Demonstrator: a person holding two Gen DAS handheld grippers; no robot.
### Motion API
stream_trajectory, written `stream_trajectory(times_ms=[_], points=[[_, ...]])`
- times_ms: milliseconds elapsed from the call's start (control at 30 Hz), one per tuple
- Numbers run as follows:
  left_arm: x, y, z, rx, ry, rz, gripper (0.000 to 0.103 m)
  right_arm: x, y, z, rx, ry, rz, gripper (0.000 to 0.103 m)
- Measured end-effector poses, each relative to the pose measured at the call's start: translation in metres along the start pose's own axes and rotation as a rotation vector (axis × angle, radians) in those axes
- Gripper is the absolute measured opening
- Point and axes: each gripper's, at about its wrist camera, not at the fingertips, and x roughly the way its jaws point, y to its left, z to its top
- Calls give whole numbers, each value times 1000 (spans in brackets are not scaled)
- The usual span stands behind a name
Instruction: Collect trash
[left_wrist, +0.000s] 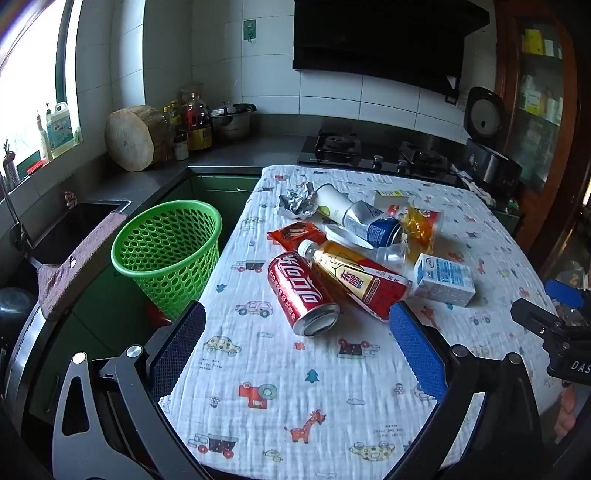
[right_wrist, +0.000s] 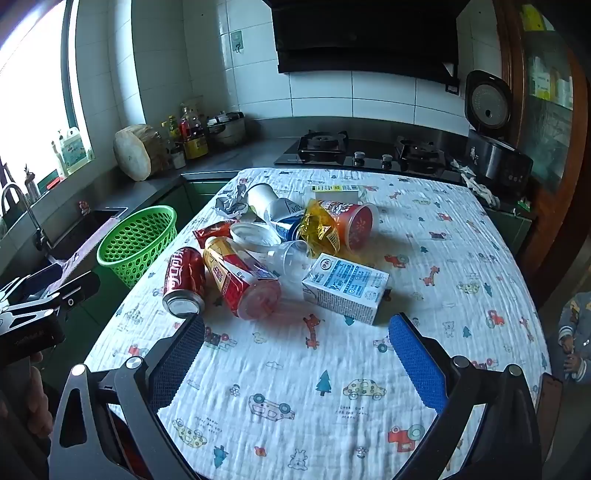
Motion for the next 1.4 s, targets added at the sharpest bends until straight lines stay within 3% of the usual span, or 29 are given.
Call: stream_trajectory(times_ms=[1400], points=[[0, 6, 4, -30, 9, 6, 98, 3, 5, 1, -9, -8, 9, 97]])
